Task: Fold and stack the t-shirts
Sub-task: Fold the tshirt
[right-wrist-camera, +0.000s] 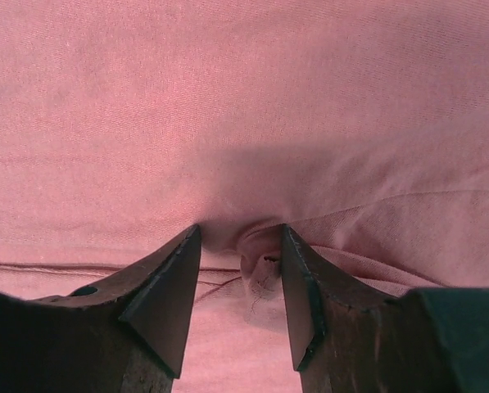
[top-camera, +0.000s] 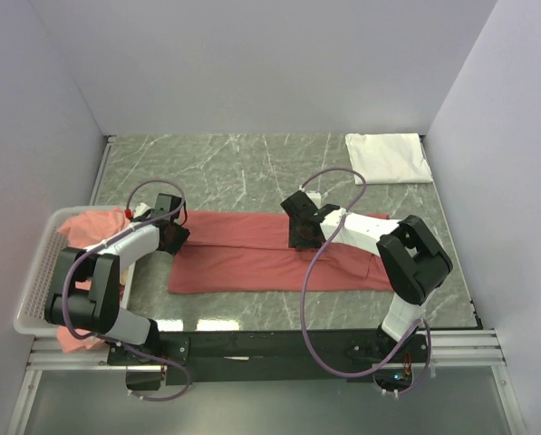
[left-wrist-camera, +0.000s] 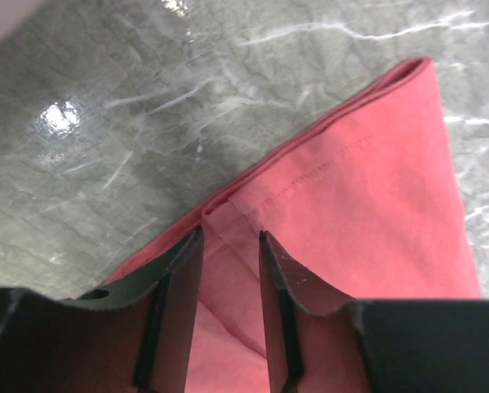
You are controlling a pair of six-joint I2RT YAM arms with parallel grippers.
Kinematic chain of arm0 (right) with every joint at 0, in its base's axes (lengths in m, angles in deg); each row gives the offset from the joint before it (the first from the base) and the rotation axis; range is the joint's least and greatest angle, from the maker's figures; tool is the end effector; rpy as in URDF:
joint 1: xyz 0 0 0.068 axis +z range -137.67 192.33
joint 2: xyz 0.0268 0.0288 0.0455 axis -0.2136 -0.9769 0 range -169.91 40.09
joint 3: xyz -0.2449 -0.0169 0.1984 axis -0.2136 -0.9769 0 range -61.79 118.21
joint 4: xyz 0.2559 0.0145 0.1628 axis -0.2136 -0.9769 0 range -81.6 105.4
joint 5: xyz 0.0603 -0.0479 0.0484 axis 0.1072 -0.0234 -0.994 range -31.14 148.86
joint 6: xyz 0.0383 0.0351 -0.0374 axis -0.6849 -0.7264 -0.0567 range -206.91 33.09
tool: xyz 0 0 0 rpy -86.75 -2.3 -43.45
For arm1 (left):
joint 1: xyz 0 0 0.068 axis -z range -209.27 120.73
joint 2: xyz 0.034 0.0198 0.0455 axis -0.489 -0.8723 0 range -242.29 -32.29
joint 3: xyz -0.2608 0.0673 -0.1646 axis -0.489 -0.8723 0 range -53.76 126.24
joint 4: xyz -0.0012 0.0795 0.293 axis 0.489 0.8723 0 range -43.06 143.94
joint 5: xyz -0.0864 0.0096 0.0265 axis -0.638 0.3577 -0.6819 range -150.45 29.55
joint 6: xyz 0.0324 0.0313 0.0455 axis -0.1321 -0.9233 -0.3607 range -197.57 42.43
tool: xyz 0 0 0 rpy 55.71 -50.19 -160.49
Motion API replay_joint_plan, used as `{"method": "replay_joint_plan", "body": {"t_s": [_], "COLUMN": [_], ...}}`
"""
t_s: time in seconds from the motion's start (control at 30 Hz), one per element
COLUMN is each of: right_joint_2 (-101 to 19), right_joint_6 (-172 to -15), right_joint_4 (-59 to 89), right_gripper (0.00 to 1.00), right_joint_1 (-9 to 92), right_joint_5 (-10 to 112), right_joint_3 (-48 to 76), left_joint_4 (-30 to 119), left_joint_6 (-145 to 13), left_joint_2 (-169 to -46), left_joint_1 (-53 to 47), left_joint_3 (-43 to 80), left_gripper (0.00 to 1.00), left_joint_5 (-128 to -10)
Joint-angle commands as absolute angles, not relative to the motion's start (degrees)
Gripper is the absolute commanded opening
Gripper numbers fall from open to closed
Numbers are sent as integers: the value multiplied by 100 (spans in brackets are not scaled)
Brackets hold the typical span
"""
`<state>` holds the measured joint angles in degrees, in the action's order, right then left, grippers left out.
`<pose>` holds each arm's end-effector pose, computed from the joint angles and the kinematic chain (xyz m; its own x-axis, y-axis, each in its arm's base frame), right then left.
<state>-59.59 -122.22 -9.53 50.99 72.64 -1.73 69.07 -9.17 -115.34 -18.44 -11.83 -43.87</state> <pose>0.3086 0.2317 0.1683 -0.8800 0.0151 -0.4748 -0.0222 0.9971 0.0730 0.2923 -0.0416 0.1656 -0.3731 -0.8359 -0.4026 -0.7955 0.5115 -0.3248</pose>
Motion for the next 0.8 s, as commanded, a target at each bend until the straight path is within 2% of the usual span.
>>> {"method": "replay_joint_plan", "body": {"t_s": [0.0,0.1,0.4,0.63,0.77], "right_joint_2": [-5923,-5879,-5843,-5870,-5844], "right_joint_6": [-12250,-12268,-12285,-12285,-12312], "right_joint_4": [-833,-825,-772,-728,-719], "right_gripper": [51,50,49,49,49], "right_joint_1": [5144,5144,5144,5144,5144], "right_joint_5": [7275,7249,7196,7143,7117], "right_joint_3": [-105,-132,-202,-202,-211], "left_joint_4": [6900,6874,6970,7111,7085], "left_joint_6": [-866,-875,-945,-1060,-1086], "left_joint_2": [-11649,-11754,-11711,-11412,-11324], "left_joint_1": [-1873,-1882,-1890,-1899,-1934], "left_joint_3": [-1149,-1105,-903,-911,-1078], "left_gripper": [39,34,4,8,4], "left_joint_5": [-4226,-4235,-4252,-4226,-4269]}}
